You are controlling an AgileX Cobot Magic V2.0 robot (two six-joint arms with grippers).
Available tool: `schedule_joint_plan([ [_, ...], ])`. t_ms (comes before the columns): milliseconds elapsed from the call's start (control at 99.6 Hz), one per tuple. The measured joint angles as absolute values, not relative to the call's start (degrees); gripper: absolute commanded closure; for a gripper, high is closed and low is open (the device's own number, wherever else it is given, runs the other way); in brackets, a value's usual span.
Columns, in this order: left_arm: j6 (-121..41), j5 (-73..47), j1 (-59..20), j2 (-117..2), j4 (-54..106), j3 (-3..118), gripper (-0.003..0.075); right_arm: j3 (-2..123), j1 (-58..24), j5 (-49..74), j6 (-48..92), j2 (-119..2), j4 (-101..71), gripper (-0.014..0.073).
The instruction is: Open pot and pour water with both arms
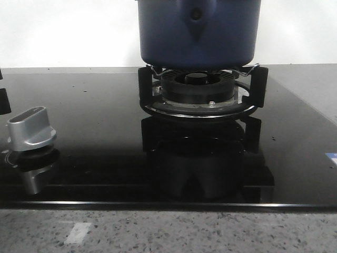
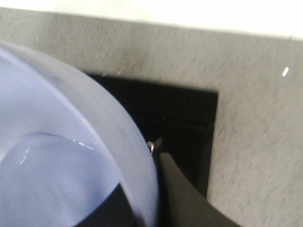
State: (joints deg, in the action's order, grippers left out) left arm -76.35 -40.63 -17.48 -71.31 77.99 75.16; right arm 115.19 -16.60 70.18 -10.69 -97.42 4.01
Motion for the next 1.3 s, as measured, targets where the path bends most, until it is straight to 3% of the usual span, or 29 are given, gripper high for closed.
schedule_joint_plan([
  [813,-76.35,-39.45,-17.48,-71.31,77.27,75.16,0.0384,108.97,-24.97,63.4,-13.4,-97.62,28.9,0.0639],
  [1295,-76.35,-39.33,-17.48,-71.31,77.05,75.16,0.0384,106.59,-33.23,61.71,-20.05,-97.62,53.07,0.0639],
])
